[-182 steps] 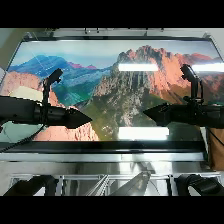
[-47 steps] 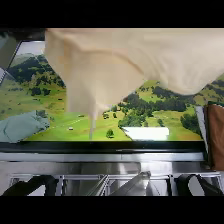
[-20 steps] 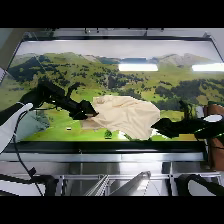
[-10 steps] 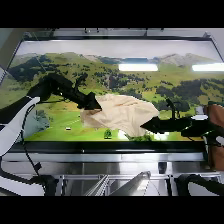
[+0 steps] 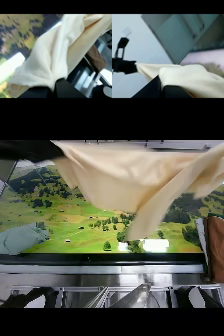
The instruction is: Fold the shirts.
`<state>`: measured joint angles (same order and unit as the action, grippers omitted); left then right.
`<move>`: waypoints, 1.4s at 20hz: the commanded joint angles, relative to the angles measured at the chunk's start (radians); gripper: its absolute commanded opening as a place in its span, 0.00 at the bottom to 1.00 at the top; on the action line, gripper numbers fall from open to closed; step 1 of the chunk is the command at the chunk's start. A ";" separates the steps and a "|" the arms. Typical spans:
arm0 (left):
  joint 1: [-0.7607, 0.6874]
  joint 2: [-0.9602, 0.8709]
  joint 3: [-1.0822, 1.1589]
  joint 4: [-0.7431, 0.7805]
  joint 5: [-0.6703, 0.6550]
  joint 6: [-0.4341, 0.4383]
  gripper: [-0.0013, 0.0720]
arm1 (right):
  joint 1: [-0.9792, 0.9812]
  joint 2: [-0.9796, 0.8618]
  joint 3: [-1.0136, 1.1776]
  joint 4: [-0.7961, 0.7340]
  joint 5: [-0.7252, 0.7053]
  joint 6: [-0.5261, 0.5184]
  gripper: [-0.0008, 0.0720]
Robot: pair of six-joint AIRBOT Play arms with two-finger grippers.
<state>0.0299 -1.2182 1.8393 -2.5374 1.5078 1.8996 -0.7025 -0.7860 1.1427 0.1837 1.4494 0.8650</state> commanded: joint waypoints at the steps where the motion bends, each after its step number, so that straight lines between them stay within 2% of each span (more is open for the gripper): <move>1: 0.196 0.196 0.132 0.006 -0.006 -0.005 0.05 | -0.172 0.044 0.243 0.061 -0.047 0.062 0.05; 3: 0.313 0.274 0.103 0.006 0.027 -0.005 0.05 | -0.121 0.008 0.251 0.014 -0.051 0.068 0.05; 6: 0.381 0.346 -0.098 0.006 0.037 0.008 0.05 | 0.019 -0.084 0.251 -0.237 -0.057 0.115 0.05; 9: 0.341 0.350 -0.388 0.006 0.039 0.019 0.05 | 0.188 -0.220 0.251 -0.422 -0.066 0.131 0.05; 11: 0.285 0.303 -0.568 0.006 0.028 0.064 0.05 | 0.304 -0.339 0.251 -0.496 -0.129 0.131 0.05; 14: 0.197 0.160 -0.774 0.008 -0.106 0.151 0.05 | 0.449 -0.571 0.251 -0.583 -0.259 0.131 0.06; 15: 0.175 0.103 -0.814 0.019 -0.167 0.162 0.17 | 0.475 -0.653 0.251 -0.595 -0.285 0.131 0.18; 16: 0.162 0.037 -0.843 0.039 -0.217 0.161 0.59 | 0.489 -0.740 0.251 -0.593 -0.290 0.143 0.60; 17: 0.159 -0.023 -0.858 0.044 -0.239 0.161 0.99 | 0.491 -0.810 0.251 -0.591 -0.277 0.180 0.79; 19: 0.177 -0.154 -0.835 0.072 -0.207 0.159 0.98 | 0.460 -0.912 0.251 -0.592 -0.206 0.210 0.80; 22: 0.245 -0.284 -0.767 0.085 -0.108 0.159 0.98 | 0.359 -0.958 0.250 -0.598 -0.035 0.213 0.78; 23: 0.271 -0.314 -0.750 0.085 -0.073 0.159 0.98 | 0.325 -0.955 0.250 -0.612 0.025 0.214 0.63; 25: 0.311 -0.344 -0.756 0.086 -0.011 0.153 0.98 | 0.259 -0.932 0.225 -0.703 0.131 0.240 0.60; 28: 0.345 -0.346 -0.810 0.164 0.003 0.152 0.98 | 0.187 -0.827 0.054 -0.875 0.120 0.261 0.60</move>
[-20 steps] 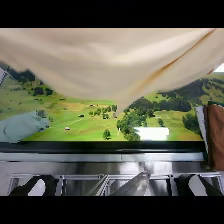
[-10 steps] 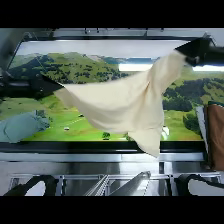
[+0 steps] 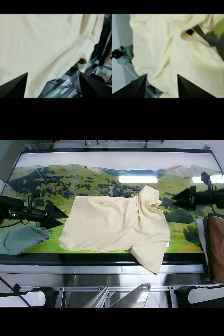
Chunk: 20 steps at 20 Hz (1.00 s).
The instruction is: Fold the shirts.
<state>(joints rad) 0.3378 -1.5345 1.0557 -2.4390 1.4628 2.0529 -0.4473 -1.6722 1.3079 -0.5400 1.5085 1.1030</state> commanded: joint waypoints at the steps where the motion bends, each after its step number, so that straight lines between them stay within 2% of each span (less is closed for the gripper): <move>1: 0.042 -0.030 -0.034 0.124 0.042 -0.004 0.98 | -0.090 0.113 -0.195 -0.211 0.035 0.027 0.59; 5: 0.035 0.006 -0.039 0.339 -0.051 -0.068 0.98 | -0.148 0.364 -0.554 -0.373 -0.210 0.069 0.61; 7: 0.032 0.024 -0.039 0.353 -0.077 -0.069 0.98 | -0.154 0.457 -0.708 -0.380 -0.358 0.076 0.86; 9: 0.032 0.025 -0.040 0.354 -0.099 -0.093 0.98 | -0.154 0.491 -0.798 -0.373 -0.428 0.075 0.86; 17: -0.050 -0.031 -0.146 0.331 -0.140 -0.071 0.96 | -0.152 0.483 -0.827 -0.346 -0.424 0.072 0.86; 20: -0.103 -0.117 -0.152 0.225 -0.118 -0.025 0.95 | -0.152 0.483 -0.827 -0.313 -0.420 0.072 0.86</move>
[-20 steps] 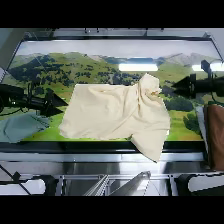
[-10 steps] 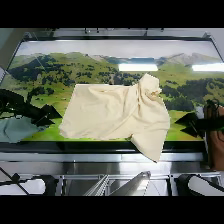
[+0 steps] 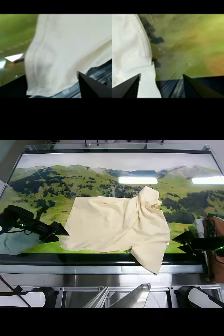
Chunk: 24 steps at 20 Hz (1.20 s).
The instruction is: Fold the shirts.
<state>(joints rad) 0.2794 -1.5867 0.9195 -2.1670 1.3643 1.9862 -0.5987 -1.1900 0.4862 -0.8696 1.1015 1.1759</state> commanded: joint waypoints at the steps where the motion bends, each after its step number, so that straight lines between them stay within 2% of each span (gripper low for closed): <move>1: -0.060 -0.085 -0.016 -0.087 -0.011 0.063 0.84 | 0.000 0.001 -0.006 0.034 -0.012 -0.001 0.86; 2: -0.071 -0.094 -0.015 -0.107 -0.006 0.070 0.63 | 0.000 0.000 -0.006 0.048 -0.012 -0.001 0.86; 4: -0.079 -0.097 -0.013 -0.102 0.011 0.085 0.33 | 0.000 0.000 -0.006 0.066 -0.013 -0.018 0.86; 5: -0.073 -0.096 -0.013 -0.102 0.024 0.093 0.10 | 0.000 0.000 -0.006 0.071 -0.013 -0.034 0.86; 6: -0.061 -0.095 -0.013 -0.103 0.033 0.099 0.04 | 0.002 0.000 -0.006 0.070 -0.014 -0.040 0.86; 10: -0.017 -0.095 -0.014 -0.106 0.047 0.098 0.04 | 0.058 -0.039 -0.006 0.101 -0.048 -0.054 0.85; 14: -0.009 -0.095 -0.013 -0.106 0.050 0.098 0.04 | 0.214 -0.157 -0.002 0.212 -0.156 -0.076 0.85; 17: -0.009 -0.095 -0.013 -0.106 0.051 0.098 0.04 | 0.279 -0.204 0.015 0.320 -0.142 -0.159 0.38; 18: -0.009 -0.095 -0.013 -0.107 0.062 0.098 0.04 | 0.282 -0.203 0.023 0.352 -0.099 -0.190 0.04; 21: -0.008 -0.065 0.031 -0.177 0.208 0.127 0.04 | 0.282 -0.112 0.082 0.380 0.135 -0.256 0.05; 23: -0.001 0.052 0.089 -0.401 0.360 0.211 0.04 | 0.256 0.077 0.177 0.388 0.271 -0.233 0.05; 24: -0.002 0.129 0.127 -0.496 0.439 0.244 0.04 | 0.228 0.183 0.245 0.396 0.294 -0.213 0.05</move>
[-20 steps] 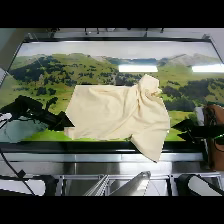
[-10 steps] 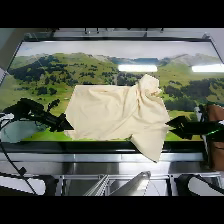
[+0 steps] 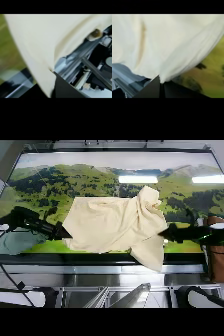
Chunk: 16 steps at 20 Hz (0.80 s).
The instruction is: Fold the shirts.
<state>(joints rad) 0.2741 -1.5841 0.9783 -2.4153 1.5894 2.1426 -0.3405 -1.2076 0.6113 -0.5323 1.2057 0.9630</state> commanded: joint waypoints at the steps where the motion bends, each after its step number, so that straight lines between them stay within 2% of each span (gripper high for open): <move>1: 0.001 0.234 0.116 -0.310 0.252 0.112 0.04 | -0.071 0.311 0.201 0.077 0.187 0.010 0.05; 3: 0.005 0.455 0.228 -0.330 0.241 0.169 0.04 | -0.193 0.523 0.391 0.104 0.123 0.010 0.05; 4: 0.024 0.563 0.314 -0.347 0.233 0.169 0.05 | -0.251 0.599 0.474 0.103 0.077 0.010 0.05; 6: 0.097 0.716 0.539 -0.357 0.236 0.169 0.05 | -0.371 0.700 0.631 0.103 0.024 0.010 0.05; 8: 0.241 0.792 0.803 -0.351 0.202 0.208 0.05 | -0.449 0.724 0.785 0.096 -0.007 0.010 0.05; 10: 0.374 0.774 1.031 -0.352 0.173 0.214 0.05 | -0.447 0.713 0.917 0.062 -0.114 0.009 0.05; 11: 0.376 0.737 1.114 -0.356 0.158 0.198 0.05 | -0.447 0.700 0.968 0.062 -0.176 0.008 0.05; 13: 0.284 0.651 1.168 -0.352 0.108 0.137 0.05 | -0.447 0.652 1.065 0.064 -0.231 -0.017 0.05; 14: 0.234 0.602 1.168 -0.349 0.115 0.102 0.05 | -0.447 0.613 1.096 0.082 -0.219 -0.018 0.05; 16: 0.167 0.501 1.094 -0.351 0.122 0.027 0.05 | -0.447 0.508 1.101 0.233 -0.114 -0.034 0.05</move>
<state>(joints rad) 0.5076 -0.9802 2.0605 -2.7659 1.7332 2.2601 -0.7795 -0.6052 1.6409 -0.4187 1.0512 0.9520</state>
